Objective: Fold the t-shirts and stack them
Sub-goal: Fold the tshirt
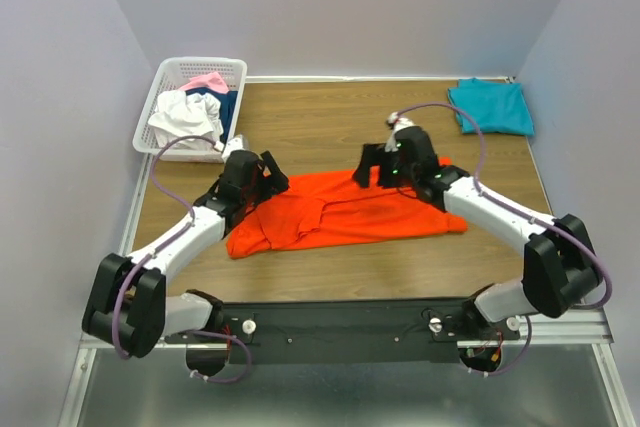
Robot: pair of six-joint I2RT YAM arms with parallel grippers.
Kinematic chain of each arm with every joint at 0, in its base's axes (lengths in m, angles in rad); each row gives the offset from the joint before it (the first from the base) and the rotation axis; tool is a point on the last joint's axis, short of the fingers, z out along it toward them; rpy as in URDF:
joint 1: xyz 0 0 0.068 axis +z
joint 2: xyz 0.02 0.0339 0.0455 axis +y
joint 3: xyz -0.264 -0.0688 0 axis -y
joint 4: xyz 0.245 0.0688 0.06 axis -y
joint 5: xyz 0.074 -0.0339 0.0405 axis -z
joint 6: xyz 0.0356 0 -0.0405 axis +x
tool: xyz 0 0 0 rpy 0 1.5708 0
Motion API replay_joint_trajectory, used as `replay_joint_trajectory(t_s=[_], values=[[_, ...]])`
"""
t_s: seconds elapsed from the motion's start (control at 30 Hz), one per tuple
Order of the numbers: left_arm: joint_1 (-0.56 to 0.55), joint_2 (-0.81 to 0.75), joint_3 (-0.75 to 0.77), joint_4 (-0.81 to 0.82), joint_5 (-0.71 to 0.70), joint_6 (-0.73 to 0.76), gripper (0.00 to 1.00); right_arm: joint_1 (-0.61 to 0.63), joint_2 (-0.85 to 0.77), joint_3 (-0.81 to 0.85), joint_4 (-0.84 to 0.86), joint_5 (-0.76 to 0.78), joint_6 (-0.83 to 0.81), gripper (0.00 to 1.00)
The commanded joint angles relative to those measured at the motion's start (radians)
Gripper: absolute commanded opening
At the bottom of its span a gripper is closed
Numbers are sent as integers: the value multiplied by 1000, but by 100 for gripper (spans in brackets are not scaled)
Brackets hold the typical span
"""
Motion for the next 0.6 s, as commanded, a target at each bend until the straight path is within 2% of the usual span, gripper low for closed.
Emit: replay_joint_trajectory(t_s=[0.0, 0.1, 0.27, 0.4, 0.57], values=[[-108, -14, -68, -24, -3, -71, 98, -184, 32, -51, -30, 101, 136, 100], [-139, 56, -76, -15, 8, -94, 98, -267, 101, -26, -37, 90, 121, 100], [-138, 183, -45, 29, 17, -83, 98, -323, 230, 63, -37, 123, 75, 100], [-126, 301, 48, 16, -15, -44, 98, -327, 295, 78, -47, 127, 83, 100], [-83, 542, 315, -58, -48, 1, 98, -324, 243, -87, -47, 61, 169, 100]])
